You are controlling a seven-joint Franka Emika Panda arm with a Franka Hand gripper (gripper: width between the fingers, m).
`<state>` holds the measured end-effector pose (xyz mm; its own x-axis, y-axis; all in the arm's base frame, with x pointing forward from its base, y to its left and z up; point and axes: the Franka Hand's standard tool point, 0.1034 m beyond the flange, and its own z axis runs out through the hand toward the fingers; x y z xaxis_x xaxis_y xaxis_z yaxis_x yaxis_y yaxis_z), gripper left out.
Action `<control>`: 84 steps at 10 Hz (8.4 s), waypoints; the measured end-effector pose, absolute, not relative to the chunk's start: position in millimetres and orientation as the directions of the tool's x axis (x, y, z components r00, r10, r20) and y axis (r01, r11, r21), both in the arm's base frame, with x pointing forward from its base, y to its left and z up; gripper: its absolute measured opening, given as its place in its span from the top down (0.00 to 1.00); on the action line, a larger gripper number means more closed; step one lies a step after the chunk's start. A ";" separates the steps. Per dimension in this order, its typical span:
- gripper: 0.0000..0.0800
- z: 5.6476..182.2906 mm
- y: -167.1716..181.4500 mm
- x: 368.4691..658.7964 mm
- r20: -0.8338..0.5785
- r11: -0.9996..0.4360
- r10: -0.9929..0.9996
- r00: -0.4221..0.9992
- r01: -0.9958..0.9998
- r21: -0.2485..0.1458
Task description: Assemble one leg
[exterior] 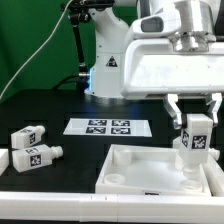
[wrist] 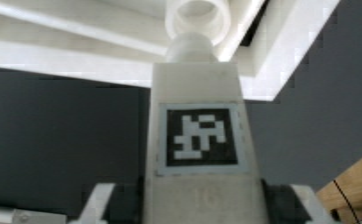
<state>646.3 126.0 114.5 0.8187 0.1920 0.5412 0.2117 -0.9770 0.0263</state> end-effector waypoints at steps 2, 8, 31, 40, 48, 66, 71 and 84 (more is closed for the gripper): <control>0.64 103.9 127.8 642.6 0.530 -0.977 0.193 0.826 0.213 0.025; 0.64 94.5 126.7 642.6 0.541 -0.977 0.194 0.818 0.211 0.031; 0.19 107.1 128.0 644.3 0.018 -0.991 0.118 0.993 0.119 -0.063; 0.50 92.5 116.5 646.2 0.024 -0.993 0.105 0.994 0.106 -0.057; 0.65 92.0 117.3 646.1 0.007 -0.983 -0.171 0.985 -0.170 -0.071; 0.19 93.2 134.9 646.1 0.025 -0.946 -0.320 0.947 -0.318 -0.065; 0.19 92.5 132.2 646.5 0.051 -0.990 0.132 0.990 0.134 -0.034; 0.65 91.4 136.6 649.4 0.051 -0.899 -0.435 0.899 -0.429 -0.088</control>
Offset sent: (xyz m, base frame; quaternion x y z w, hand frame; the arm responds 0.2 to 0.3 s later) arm 0.0008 0.0034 -0.0034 0.0035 -0.0026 0.0031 1.0000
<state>649.4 136.6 91.4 0.8992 -0.4345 0.0513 -0.4293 -0.8989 -0.0877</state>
